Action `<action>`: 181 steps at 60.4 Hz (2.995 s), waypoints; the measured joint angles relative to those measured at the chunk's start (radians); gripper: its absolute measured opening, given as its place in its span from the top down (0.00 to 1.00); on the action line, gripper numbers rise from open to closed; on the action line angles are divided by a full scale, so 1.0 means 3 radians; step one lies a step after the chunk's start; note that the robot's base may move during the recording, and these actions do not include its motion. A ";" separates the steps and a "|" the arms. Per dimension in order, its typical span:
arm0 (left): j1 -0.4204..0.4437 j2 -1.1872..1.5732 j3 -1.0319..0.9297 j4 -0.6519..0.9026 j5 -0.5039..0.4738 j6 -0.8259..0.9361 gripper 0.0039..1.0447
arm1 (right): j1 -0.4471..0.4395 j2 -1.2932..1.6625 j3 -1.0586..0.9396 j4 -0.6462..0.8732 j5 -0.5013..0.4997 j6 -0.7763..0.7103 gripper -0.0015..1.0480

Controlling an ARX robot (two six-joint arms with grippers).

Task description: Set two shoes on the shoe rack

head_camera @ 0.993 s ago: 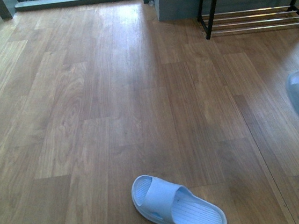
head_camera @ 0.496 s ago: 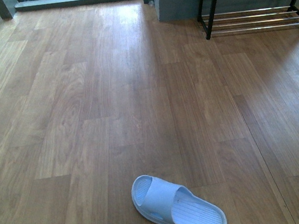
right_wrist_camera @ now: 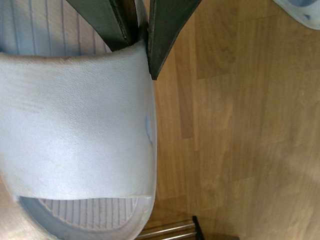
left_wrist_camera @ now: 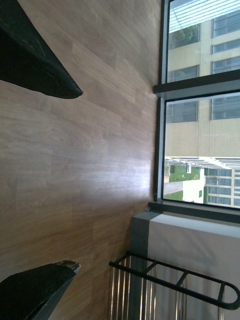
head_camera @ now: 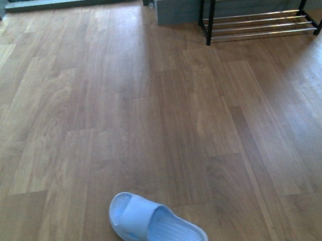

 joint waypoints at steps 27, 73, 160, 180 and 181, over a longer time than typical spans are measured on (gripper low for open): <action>0.0001 -0.0001 0.0000 0.0001 0.0009 0.0000 0.09 | -0.0027 0.0001 0.0001 -0.0001 0.0018 0.0000 0.98; -0.0103 0.7099 0.1048 0.2602 -0.1064 -0.1095 0.09 | -0.0022 0.0001 0.0000 -0.0001 0.0009 0.0001 0.98; -0.0387 0.9486 0.3217 0.2269 -0.1372 -0.0746 0.89 | -0.0022 0.0001 0.0000 -0.0001 0.0009 0.0001 0.98; -0.0362 0.8479 0.2202 0.3204 -0.1218 0.0511 0.98 | -0.0022 0.0001 0.0000 -0.0001 0.0009 0.0001 0.98; -0.0355 0.8431 0.2152 0.3231 -0.1191 0.0563 0.98 | -0.0022 0.0001 0.0000 -0.0001 0.0009 0.0001 0.98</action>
